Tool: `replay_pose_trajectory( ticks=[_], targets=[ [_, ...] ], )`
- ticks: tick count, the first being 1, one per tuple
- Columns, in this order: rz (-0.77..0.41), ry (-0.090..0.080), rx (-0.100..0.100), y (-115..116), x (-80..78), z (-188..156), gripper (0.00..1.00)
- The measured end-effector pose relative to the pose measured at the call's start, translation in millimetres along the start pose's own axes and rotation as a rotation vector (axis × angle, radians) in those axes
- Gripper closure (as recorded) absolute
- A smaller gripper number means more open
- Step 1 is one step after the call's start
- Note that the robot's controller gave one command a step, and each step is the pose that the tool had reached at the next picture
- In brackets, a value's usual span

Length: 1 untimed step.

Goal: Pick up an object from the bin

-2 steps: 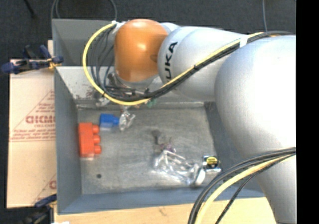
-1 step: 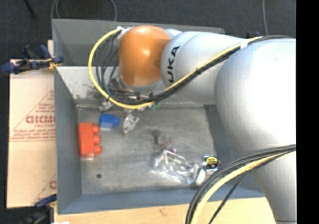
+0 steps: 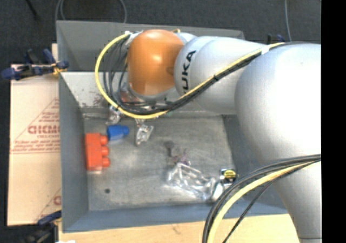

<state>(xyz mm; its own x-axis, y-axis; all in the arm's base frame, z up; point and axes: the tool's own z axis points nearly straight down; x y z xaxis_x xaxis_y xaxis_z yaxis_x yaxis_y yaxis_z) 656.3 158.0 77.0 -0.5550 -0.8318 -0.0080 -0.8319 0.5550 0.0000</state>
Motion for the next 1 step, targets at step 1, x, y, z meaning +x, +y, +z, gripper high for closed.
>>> replay_pose_trajectory(
  ticks=[1],
  targets=[
    [0.003,0.004,0.006,-4.1,1.8,-3.1,1.00]
  ],
)
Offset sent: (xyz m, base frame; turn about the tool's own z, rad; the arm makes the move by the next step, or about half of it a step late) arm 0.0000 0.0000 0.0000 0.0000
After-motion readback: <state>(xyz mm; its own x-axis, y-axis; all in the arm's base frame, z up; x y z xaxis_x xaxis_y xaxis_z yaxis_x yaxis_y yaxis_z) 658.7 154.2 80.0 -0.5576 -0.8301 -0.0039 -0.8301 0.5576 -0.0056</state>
